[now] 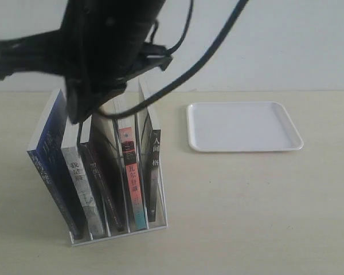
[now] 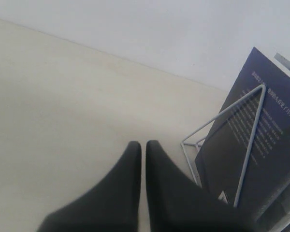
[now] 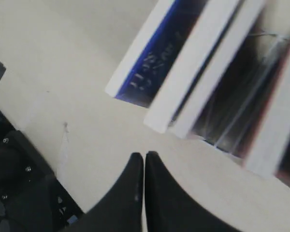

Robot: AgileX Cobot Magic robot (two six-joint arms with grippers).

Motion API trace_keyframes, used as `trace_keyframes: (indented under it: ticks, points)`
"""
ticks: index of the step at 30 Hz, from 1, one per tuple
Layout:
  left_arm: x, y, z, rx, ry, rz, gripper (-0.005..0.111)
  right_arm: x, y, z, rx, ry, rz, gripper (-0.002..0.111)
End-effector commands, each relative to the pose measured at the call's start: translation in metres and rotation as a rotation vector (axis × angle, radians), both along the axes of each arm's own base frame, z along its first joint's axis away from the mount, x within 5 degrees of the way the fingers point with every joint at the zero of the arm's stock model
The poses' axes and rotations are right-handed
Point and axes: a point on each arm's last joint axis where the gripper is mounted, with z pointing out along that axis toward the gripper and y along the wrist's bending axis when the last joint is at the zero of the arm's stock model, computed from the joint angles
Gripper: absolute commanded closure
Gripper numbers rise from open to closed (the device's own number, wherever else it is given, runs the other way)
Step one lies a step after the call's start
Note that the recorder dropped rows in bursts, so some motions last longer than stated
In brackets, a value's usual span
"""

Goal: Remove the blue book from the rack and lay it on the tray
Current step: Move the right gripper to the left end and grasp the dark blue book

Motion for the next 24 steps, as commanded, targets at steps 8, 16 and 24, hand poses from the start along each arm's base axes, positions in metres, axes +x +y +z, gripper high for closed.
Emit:
trace_keyframes:
  ticks: [8, 16, 24]
  points:
    - [0.000, 0.000, 0.002, 0.001, -0.016, -0.001, 0.103, -0.002, 0.045, 0.029, 0.060, -0.186, 0.005, 0.108]
    - [0.000, 0.000, 0.002, 0.001, -0.016, -0.001, 0.103, 0.017, 0.072, 0.014, 0.085, -0.206, -0.035, 0.108]
    - [0.000, 0.000, 0.002, 0.001, -0.016, -0.001, 0.103, 0.022, 0.076, 0.003, 0.074, -0.171, -0.083, 0.097]
